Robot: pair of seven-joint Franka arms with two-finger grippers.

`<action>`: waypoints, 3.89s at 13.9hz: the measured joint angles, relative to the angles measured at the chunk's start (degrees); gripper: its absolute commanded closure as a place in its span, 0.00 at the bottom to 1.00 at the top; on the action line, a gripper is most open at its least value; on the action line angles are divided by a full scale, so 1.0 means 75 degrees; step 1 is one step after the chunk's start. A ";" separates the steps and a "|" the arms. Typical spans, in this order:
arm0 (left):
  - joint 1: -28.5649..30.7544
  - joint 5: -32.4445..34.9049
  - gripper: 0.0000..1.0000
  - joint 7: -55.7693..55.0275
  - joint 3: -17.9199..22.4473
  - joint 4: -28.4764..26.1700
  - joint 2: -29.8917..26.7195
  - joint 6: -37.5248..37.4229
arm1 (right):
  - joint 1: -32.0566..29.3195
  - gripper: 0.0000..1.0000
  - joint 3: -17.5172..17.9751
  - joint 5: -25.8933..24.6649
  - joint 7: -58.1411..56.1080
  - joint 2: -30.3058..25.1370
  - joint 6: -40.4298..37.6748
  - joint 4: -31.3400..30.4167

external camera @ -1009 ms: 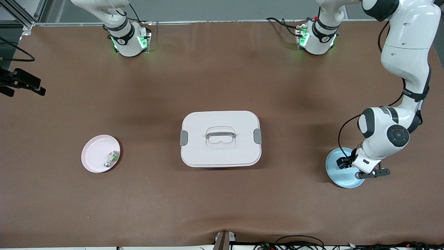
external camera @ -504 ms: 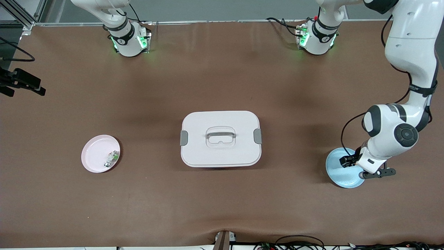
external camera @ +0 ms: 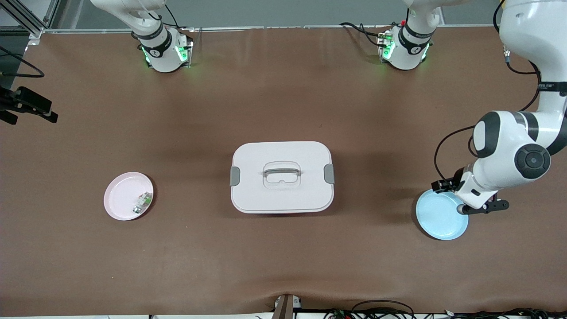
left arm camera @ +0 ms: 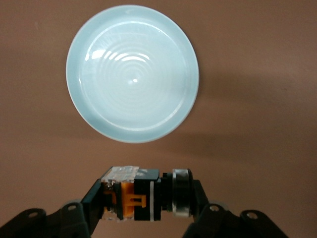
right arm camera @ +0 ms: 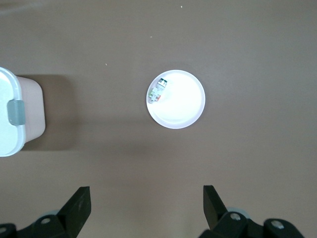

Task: Transfer orange switch to right arm and place
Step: 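Carry the orange switch over the white box while the right gripper approaches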

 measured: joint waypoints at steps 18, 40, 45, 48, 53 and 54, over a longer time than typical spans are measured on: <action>-0.0143 -0.2754 1.00 -0.4538 -0.2016 0.0978 -0.0758 -0.1580 | -0.0171 0.00 -0.0173 0.0023 -0.0174 -0.0101 -0.0518 0.0233; -0.2784 -0.4116 1.00 -1.1440 -0.2176 0.2911 0.0430 -0.0907 | -0.0554 0.00 -0.0192 0.3420 -0.0017 -0.0133 -0.0364 -0.1163; -0.3281 -0.4335 1.00 -1.2026 -0.2179 0.2951 0.0483 0.0236 | -0.0062 0.00 0.0035 0.4382 0.1555 -0.0722 0.0784 -0.2372; -0.3641 -0.4336 1.00 -1.2251 -0.2177 0.3043 0.0718 0.0666 | 0.0646 0.00 0.0098 0.4800 0.2431 -0.1051 0.1610 -0.2998; -0.3932 -0.4336 1.00 -1.2515 -0.2172 0.3296 0.1110 0.1091 | 0.1978 0.00 0.0181 0.4879 0.3582 -0.1423 0.3192 -0.3688; -0.4005 -0.4336 1.00 -1.2529 -0.2170 0.3303 0.1119 0.1148 | 0.2260 0.00 0.0284 0.4880 0.3764 -0.1544 0.3641 -0.3938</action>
